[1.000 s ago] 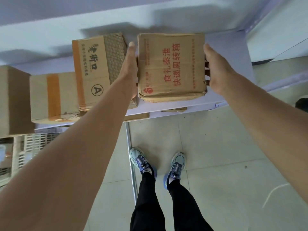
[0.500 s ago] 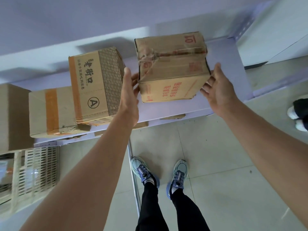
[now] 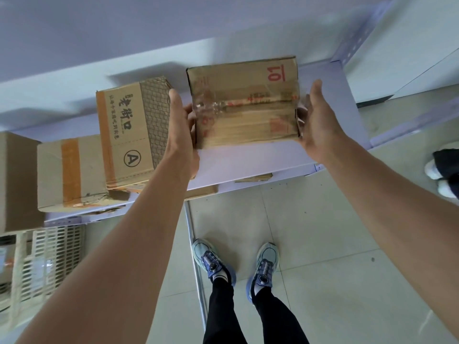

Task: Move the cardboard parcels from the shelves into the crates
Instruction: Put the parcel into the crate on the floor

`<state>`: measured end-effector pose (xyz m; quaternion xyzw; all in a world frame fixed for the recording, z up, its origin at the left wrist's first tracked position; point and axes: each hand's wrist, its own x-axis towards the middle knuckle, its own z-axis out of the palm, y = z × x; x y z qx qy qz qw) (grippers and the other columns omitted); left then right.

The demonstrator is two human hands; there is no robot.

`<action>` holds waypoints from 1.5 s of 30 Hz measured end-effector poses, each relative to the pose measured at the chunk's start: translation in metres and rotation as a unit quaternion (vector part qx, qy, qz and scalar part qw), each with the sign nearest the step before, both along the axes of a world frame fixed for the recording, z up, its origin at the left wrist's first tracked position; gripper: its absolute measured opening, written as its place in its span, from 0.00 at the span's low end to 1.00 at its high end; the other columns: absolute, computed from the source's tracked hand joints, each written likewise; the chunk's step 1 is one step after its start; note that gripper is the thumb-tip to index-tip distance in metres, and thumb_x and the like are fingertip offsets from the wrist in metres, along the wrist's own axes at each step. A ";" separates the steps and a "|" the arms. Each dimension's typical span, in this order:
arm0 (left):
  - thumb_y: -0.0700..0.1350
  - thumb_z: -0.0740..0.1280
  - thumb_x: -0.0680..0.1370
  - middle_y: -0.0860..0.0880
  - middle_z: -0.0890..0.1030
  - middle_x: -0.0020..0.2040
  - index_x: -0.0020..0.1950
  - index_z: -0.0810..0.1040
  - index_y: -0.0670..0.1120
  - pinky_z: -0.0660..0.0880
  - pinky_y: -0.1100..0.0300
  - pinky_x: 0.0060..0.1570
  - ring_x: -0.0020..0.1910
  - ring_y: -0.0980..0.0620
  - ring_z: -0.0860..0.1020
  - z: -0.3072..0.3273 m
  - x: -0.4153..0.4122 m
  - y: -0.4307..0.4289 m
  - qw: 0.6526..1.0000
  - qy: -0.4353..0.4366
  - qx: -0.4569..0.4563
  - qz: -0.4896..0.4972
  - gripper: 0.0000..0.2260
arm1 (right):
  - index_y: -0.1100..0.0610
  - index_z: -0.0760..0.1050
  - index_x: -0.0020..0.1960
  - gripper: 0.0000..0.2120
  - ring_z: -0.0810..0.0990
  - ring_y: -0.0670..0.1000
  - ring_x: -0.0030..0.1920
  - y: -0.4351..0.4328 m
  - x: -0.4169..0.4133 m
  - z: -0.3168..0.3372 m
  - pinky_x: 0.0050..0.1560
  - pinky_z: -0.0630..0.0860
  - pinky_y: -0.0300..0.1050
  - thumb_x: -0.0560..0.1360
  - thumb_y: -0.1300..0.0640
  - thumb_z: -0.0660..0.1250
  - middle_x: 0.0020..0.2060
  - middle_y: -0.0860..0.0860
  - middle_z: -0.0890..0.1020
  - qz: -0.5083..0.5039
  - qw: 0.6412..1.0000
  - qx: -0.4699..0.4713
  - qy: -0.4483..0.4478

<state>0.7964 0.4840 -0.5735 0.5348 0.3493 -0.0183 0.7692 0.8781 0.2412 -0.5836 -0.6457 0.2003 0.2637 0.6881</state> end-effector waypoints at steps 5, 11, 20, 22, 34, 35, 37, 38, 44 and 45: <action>0.70 0.52 0.85 0.41 0.86 0.58 0.60 0.83 0.43 0.76 0.44 0.68 0.63 0.39 0.83 -0.015 -0.010 -0.004 0.999 -0.016 0.006 0.043 0.34 | 0.56 0.78 0.58 0.34 0.87 0.52 0.58 -0.003 -0.009 -0.010 0.58 0.77 0.54 0.87 0.34 0.42 0.54 0.51 0.89 -0.004 1.000 -0.004 -0.030; 0.70 0.50 0.86 0.45 0.89 0.60 0.60 0.85 0.47 0.73 0.48 0.64 0.62 0.46 0.83 -0.038 -0.031 -0.011 0.998 0.042 0.015 0.033 0.33 | 0.57 0.78 0.53 0.32 0.86 0.53 0.51 -0.006 -0.027 -0.037 0.62 0.78 0.57 0.88 0.36 0.44 0.46 0.52 0.86 0.006 1.000 0.008 -0.014; 0.69 0.42 0.87 0.50 0.88 0.63 0.59 0.86 0.62 0.68 0.36 0.79 0.69 0.44 0.82 -0.041 -0.040 -0.021 0.997 0.051 0.012 -0.058 0.32 | 0.45 0.74 0.77 0.34 0.84 0.52 0.66 -0.003 -0.039 -0.051 0.74 0.73 0.61 0.86 0.34 0.39 0.63 0.49 0.87 0.081 0.997 0.014 -0.013; 0.69 0.41 0.87 0.50 0.87 0.65 0.64 0.84 0.63 0.68 0.36 0.79 0.70 0.46 0.82 -0.037 -0.038 -0.021 0.997 0.029 0.009 -0.064 0.32 | 0.45 0.74 0.77 0.34 0.82 0.52 0.69 -0.001 -0.040 -0.049 0.79 0.68 0.64 0.86 0.33 0.39 0.65 0.48 0.86 0.098 0.995 0.018 -0.020; 0.69 0.39 0.86 0.51 0.82 0.73 0.83 0.70 0.56 0.71 0.43 0.76 0.73 0.49 0.80 -0.003 -0.075 -0.025 0.996 -0.058 0.011 -0.065 0.35 | 0.53 0.66 0.82 0.36 0.79 0.55 0.73 -0.010 -0.081 -0.016 0.76 0.71 0.60 0.86 0.37 0.36 0.72 0.52 0.81 0.086 0.988 0.055 -0.116; 0.69 0.39 0.85 0.50 0.82 0.74 0.84 0.69 0.55 0.69 0.40 0.78 0.74 0.48 0.79 0.000 -0.082 -0.025 0.996 -0.063 0.006 -0.064 0.35 | 0.52 0.66 0.83 0.36 0.78 0.54 0.74 -0.011 -0.086 -0.012 0.77 0.70 0.61 0.86 0.36 0.36 0.72 0.52 0.81 0.089 0.988 0.057 -0.117; 0.70 0.40 0.85 0.48 0.80 0.76 0.85 0.67 0.55 0.67 0.36 0.80 0.76 0.45 0.78 0.008 -0.097 -0.022 0.995 -0.072 -0.003 -0.066 0.36 | 0.52 0.67 0.82 0.36 0.78 0.54 0.74 -0.010 -0.099 -0.005 0.78 0.69 0.61 0.87 0.36 0.36 0.72 0.52 0.81 0.087 0.988 0.063 -0.114; 0.71 0.40 0.85 0.47 0.79 0.77 0.85 0.66 0.56 0.66 0.33 0.79 0.77 0.43 0.77 0.012 -0.104 -0.021 0.995 -0.076 -0.006 -0.071 0.36 | 0.52 0.67 0.82 0.35 0.79 0.53 0.73 -0.009 -0.105 -0.001 0.78 0.68 0.61 0.87 0.37 0.37 0.71 0.52 0.82 0.084 0.988 0.066 -0.112; 0.69 0.39 0.86 0.50 0.79 0.77 0.85 0.65 0.56 0.68 0.40 0.79 0.76 0.47 0.77 0.036 -0.160 -0.005 0.993 -0.095 0.004 -0.077 0.34 | 0.51 0.73 0.78 0.33 0.79 0.53 0.73 0.004 -0.161 0.031 0.81 0.64 0.63 0.88 0.38 0.40 0.69 0.51 0.83 0.059 0.992 0.063 -0.097; 0.69 0.39 0.86 0.50 0.79 0.77 0.85 0.66 0.56 0.69 0.41 0.77 0.76 0.47 0.78 0.041 -0.172 0.000 0.992 -0.098 0.005 -0.075 0.34 | 0.51 0.73 0.78 0.33 0.79 0.53 0.72 0.009 -0.174 0.039 0.80 0.65 0.62 0.88 0.38 0.40 0.69 0.51 0.84 0.058 0.992 0.063 -0.098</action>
